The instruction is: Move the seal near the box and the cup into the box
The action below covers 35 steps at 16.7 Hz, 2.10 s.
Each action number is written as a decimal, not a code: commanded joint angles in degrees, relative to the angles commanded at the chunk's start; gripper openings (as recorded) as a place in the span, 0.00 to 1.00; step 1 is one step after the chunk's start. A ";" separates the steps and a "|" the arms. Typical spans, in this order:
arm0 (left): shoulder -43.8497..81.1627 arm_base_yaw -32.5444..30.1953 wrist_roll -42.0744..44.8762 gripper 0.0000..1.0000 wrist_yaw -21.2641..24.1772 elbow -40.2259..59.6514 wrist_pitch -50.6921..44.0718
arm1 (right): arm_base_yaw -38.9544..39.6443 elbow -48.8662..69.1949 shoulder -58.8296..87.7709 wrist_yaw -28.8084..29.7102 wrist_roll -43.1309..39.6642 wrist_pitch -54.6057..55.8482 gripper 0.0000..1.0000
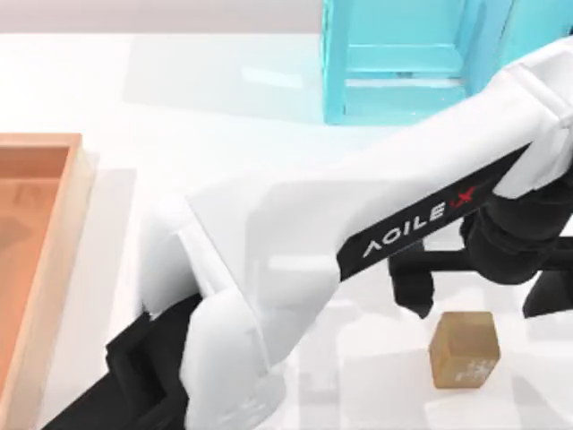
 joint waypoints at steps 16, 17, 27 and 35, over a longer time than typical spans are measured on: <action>-3.22 -0.33 0.06 1.00 0.07 -18.62 15.01 | 0.00 0.00 0.00 0.00 0.00 0.00 1.00; -3.70 -0.35 0.03 1.00 0.06 -21.48 17.30 | 0.00 0.00 0.00 0.00 0.00 0.00 1.00; -4.56 -0.45 -0.07 0.85 0.05 -27.33 22.51 | 0.00 0.00 0.00 0.00 0.00 0.00 1.00; -4.56 -0.45 -0.07 0.25 0.05 -27.33 22.51 | 0.00 0.00 0.00 0.00 0.00 0.00 1.00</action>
